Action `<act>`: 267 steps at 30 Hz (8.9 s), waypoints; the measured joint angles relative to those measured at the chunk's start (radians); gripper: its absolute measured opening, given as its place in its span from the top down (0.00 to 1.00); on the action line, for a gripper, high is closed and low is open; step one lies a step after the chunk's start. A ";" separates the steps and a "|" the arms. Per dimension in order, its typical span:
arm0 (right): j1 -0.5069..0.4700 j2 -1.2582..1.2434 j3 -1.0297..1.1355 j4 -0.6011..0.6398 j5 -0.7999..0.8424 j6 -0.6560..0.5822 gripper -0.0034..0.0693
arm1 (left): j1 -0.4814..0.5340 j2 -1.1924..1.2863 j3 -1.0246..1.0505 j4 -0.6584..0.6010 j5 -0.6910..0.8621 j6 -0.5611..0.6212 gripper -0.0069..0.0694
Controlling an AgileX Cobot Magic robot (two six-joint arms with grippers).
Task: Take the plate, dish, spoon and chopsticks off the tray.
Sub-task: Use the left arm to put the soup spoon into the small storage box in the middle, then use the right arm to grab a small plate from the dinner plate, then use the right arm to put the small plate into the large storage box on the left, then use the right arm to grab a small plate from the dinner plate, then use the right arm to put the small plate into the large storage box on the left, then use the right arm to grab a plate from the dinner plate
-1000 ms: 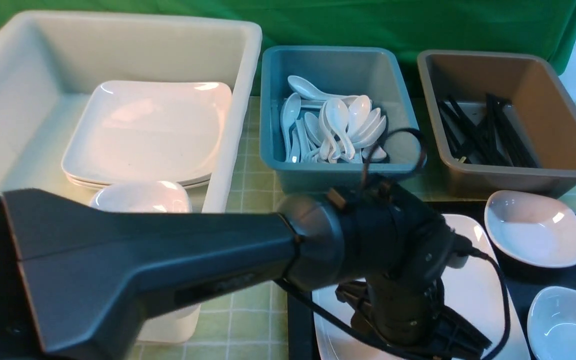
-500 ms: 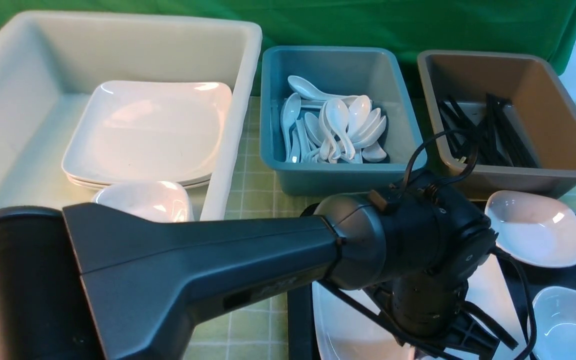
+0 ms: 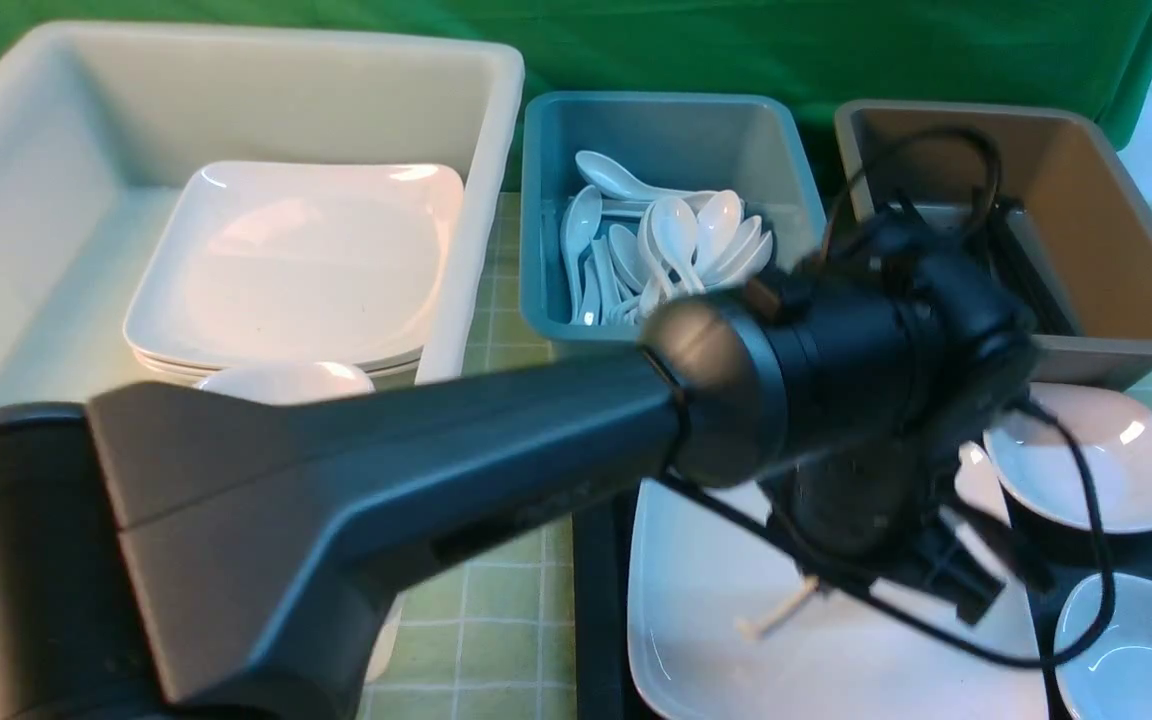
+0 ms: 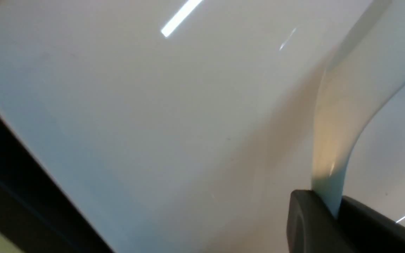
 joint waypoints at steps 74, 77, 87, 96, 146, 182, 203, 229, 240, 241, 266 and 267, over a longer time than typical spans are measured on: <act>0.171 0.350 0.596 -0.146 -0.364 -0.096 0.62 | 0.176 -0.658 0.674 -0.760 -0.390 0.821 0.93; 0.172 0.344 0.595 -0.153 -0.372 -0.095 0.67 | 0.176 -0.658 0.674 -0.783 -0.397 0.852 0.93; 0.172 0.252 0.452 -0.153 -0.117 -0.015 0.86 | 0.176 -0.659 0.674 -0.708 -0.438 0.826 0.93; 0.172 0.047 0.083 -0.069 0.091 0.044 0.92 | 0.258 -0.699 0.631 -0.589 -0.531 0.758 0.93; 0.879 1.195 -1.217 0.043 0.126 -0.048 0.32 | 1.249 -1.138 0.983 -0.630 -0.266 0.665 0.93; 0.089 0.643 0.110 -0.354 -0.231 0.119 0.33 | 0.291 -0.693 0.880 -0.656 -0.611 0.620 0.93; 0.096 0.756 0.106 -0.377 -0.330 -0.028 0.73 | 0.208 -0.628 0.806 -0.652 -0.742 0.704 0.93; 0.494 0.470 -0.536 0.261 0.010 -0.167 0.92 | 0.739 -0.855 0.531 -0.244 -0.220 0.380 0.93; 0.814 1.060 -1.046 0.241 -0.012 -0.177 0.92 | 1.231 -1.115 0.850 -0.457 -0.241 0.480 0.93; 0.824 1.111 -1.078 0.225 -0.012 -0.172 0.92 | 1.238 -1.123 0.871 -0.483 -0.246 0.499 0.93; 0.737 0.993 -1.214 -0.166 0.205 0.133 0.81 | 1.081 -1.138 0.903 -0.764 -0.248 0.681 0.93; 0.702 0.964 -1.178 -0.174 0.203 0.151 0.86 | 1.015 -1.136 0.903 -0.771 -0.245 0.685 0.93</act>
